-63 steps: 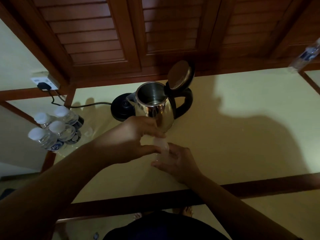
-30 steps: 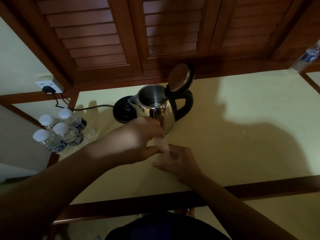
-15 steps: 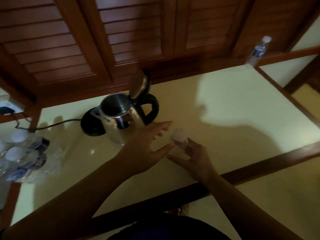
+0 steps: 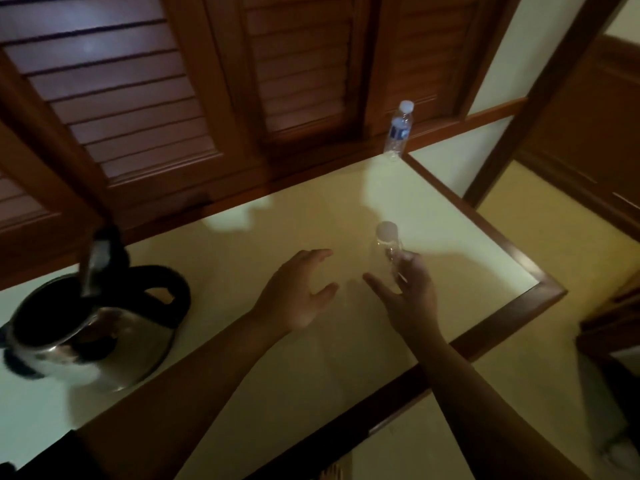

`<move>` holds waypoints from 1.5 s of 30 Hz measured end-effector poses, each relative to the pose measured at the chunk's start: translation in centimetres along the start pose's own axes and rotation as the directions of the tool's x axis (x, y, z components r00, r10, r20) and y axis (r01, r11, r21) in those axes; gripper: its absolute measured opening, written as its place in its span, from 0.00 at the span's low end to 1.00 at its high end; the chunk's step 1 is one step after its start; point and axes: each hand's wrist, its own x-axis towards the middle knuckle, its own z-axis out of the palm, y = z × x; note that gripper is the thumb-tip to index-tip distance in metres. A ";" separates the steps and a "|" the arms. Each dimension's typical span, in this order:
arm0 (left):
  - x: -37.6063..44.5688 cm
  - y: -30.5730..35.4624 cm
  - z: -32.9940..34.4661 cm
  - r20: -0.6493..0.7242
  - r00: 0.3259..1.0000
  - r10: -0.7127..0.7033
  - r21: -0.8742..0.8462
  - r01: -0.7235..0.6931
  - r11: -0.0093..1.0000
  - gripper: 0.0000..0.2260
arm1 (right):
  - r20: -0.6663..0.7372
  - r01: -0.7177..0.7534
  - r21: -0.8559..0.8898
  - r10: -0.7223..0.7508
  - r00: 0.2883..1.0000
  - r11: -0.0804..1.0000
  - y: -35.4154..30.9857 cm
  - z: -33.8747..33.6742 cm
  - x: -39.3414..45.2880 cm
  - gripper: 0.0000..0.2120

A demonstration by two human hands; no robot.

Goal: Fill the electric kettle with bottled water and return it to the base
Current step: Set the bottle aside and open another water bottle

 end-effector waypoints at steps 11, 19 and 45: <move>16.3 2.3 7.4 -0.020 0.994 -0.112 0.313 0.113 0.943 0.33 | -0.201 -0.103 -0.014 0.098 0.975 0.995 4.0 -4.3 13.7 0.22; 24.5 0.7 9.6 0.004 0.989 -0.148 0.495 0.127 0.860 0.33 | -0.215 -0.086 -0.009 0.082 0.973 0.996 6.6 -4.2 21.9 0.24; 24.9 -2.4 11.0 -0.019 0.995 -0.094 0.536 0.089 0.839 0.35 | -0.116 -0.131 -0.117 0.117 0.986 0.984 7.5 -2.5 32.3 0.34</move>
